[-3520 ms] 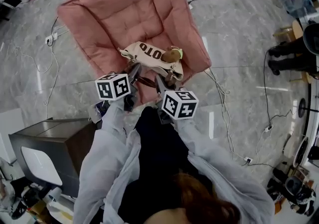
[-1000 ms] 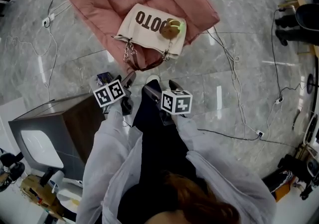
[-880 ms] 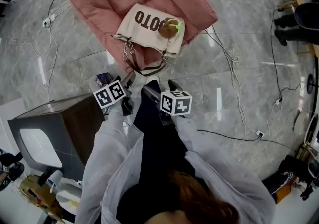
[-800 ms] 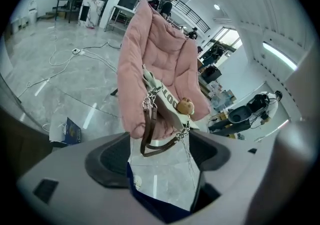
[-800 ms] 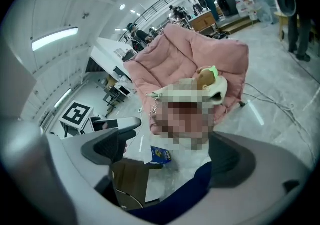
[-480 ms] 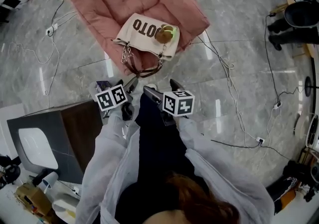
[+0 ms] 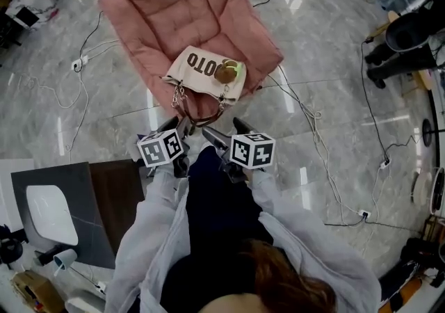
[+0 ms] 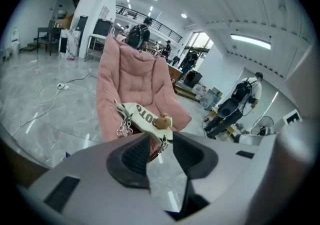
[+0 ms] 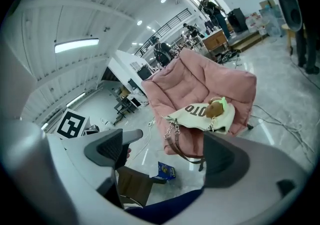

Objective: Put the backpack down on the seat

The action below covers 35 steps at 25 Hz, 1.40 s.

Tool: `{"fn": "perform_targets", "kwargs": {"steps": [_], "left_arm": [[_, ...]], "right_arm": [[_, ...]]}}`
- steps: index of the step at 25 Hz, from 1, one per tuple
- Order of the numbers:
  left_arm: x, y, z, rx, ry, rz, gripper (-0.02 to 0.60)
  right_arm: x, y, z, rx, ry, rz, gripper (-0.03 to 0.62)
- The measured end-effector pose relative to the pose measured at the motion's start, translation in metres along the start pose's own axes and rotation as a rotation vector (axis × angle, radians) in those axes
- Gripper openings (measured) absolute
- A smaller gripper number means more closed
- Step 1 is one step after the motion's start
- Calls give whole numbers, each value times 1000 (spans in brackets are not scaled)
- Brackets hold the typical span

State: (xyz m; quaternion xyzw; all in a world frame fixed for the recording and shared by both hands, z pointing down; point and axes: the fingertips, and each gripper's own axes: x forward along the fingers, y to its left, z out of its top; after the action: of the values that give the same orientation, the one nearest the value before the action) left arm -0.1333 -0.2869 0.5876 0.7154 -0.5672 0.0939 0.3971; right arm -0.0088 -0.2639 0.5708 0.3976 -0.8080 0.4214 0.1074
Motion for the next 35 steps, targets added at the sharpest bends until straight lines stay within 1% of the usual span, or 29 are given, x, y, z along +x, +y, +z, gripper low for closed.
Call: {"fn": "perform_targets", "kwargs": {"steps": [1, 2, 4, 5, 6, 7, 8, 9, 10, 12, 14, 15, 18, 19, 21, 24, 27, 28, 32, 35], "left_arm": [[-3, -5, 8, 18, -21, -5, 144], [-6, -10, 15, 35, -42, -11, 119], [-13, -22, 27, 65, -87, -25, 84], [-17, -27, 34, 79, -112, -31, 69], [-22, -33, 41, 90, -140, -37, 58], [-27, -38, 49, 97, -170, -46, 51], [-33, -44, 57, 99, -202, -59, 46], [-39, -51, 66, 98, -235, -76, 43], [-46, -57, 75, 99, -267, -96, 40], [-58, -73, 93, 118, -330, -147, 29], [-72, -92, 111, 151, -394, -222, 25], [-78, -102, 118, 165, -420, -264, 25], [-96, -130, 129, 216, -462, -367, 25], [-101, -138, 130, 234, -471, -391, 25], [-106, -151, 132, 262, -485, -416, 25], [-102, -159, 128, 321, -479, -400, 25], [-99, -162, 118, 395, -459, -386, 25], [-99, -163, 116, 405, -454, -385, 25], [-96, -161, 112, 395, -441, -381, 25], [-93, -161, 109, 407, -430, -369, 25]], "right_arm": [[-4, 1, 9, -17, -20, -3, 506], [-10, 2, 18, -38, -42, -7, 483], [-22, 4, 37, -84, -95, -14, 420], [-29, 7, 47, -110, -127, -11, 377], [-37, 11, 57, -135, -164, -2, 349], [-45, 15, 67, -160, -205, 12, 294], [-53, 20, 76, -184, -245, 25, 225], [-61, 23, 84, -206, -281, 30, 213], [-69, 25, 92, -226, -310, 27, 177], [-84, 27, 104, -264, -356, 16, 134], [-98, 32, 115, -297, -400, 30, 36], [-105, 37, 120, -314, -422, 48, 9], [-126, 50, 128, -366, -472, 96, 9], [-132, 52, 129, -388, -483, 93, 9], [-140, 49, 131, -436, -487, 52, 9], [-143, 34, 129, -476, -469, -40, 8], [-142, 23, 125, -437, -458, -64, 8], [-142, 22, 124, -429, -455, -68, 8], [-145, 17, 125, -425, -454, -81, 8], [-147, 14, 124, -412, -461, -84, 8]]}}
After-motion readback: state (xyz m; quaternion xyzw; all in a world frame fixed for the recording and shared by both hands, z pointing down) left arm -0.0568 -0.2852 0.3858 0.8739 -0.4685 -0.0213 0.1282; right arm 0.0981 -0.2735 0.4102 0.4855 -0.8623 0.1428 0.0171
